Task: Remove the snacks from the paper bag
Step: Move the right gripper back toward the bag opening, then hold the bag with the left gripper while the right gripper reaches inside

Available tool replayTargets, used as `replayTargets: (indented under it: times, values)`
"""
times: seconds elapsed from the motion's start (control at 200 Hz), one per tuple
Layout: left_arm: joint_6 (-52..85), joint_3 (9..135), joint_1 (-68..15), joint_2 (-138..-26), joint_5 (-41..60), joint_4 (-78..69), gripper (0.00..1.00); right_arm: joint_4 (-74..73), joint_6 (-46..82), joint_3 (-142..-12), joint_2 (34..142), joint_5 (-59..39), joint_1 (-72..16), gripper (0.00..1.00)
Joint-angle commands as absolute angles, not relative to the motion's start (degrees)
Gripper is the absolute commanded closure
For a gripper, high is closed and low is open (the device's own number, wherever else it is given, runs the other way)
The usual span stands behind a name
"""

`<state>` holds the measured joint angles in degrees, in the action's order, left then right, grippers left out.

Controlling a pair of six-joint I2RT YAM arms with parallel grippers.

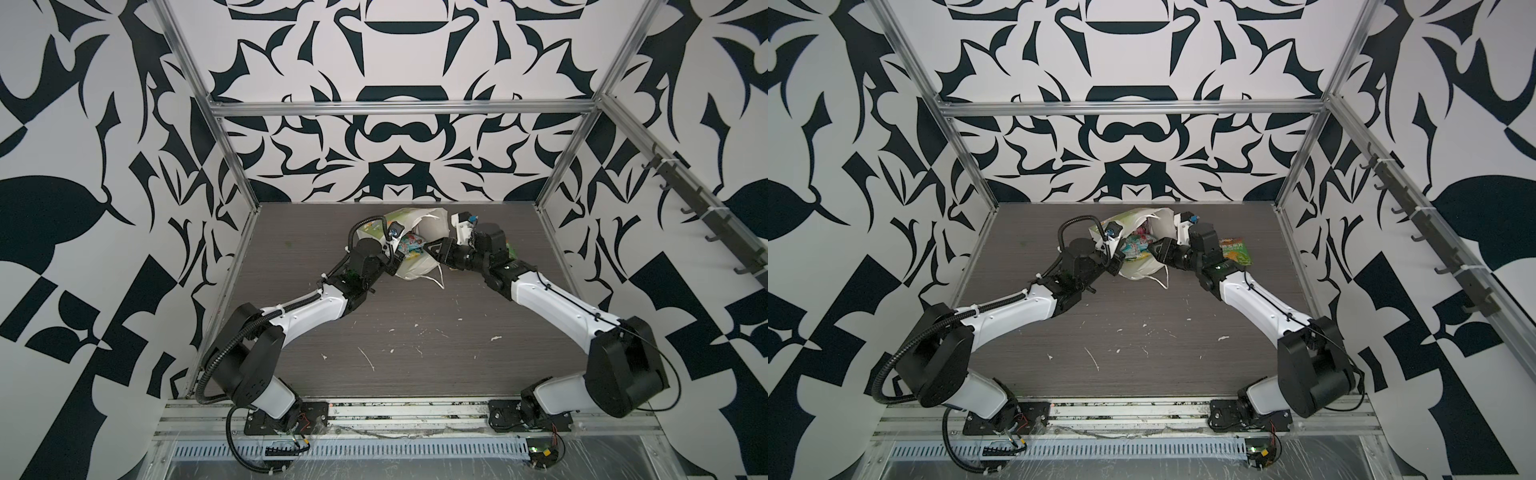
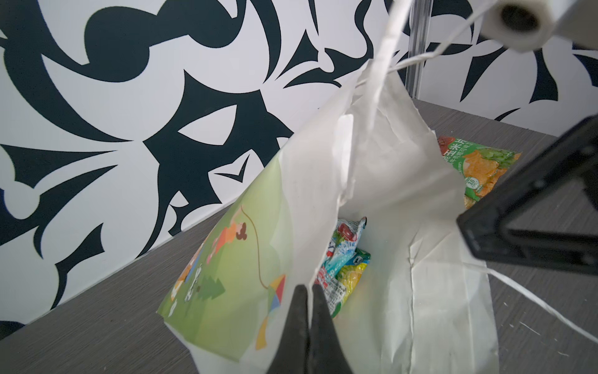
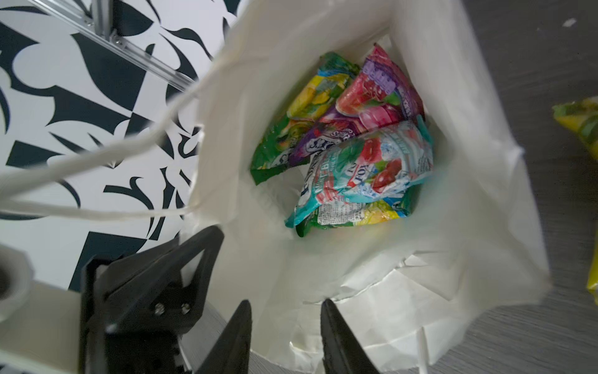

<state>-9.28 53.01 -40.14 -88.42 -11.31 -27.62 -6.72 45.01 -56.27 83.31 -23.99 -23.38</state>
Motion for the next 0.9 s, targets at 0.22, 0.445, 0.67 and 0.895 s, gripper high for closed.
replayTargets:
  times: [0.22,0.445,0.67,0.895]
  values:
    - [-7.94,54.69,-40.34,-88.36,-10.89,-27.44,1.0,-11.74,51.88,-61.49,91.99,-18.95,-26.01,0.6]
    - [-7.99,54.96,-40.61,-88.81,-10.9,-27.43,1.0,-12.73,56.17,-63.48,98.51,-17.44,-26.71,0.58]
    - [-8.44,55.44,-40.94,-89.98,-10.72,-26.81,1.0,-16.48,61.92,-64.22,103.45,-17.55,-27.07,0.56]
    - [-9.05,55.64,-41.57,-90.93,-10.51,-27.08,1.0,-15.28,67.22,-65.62,104.71,-13.48,-27.6,0.55]
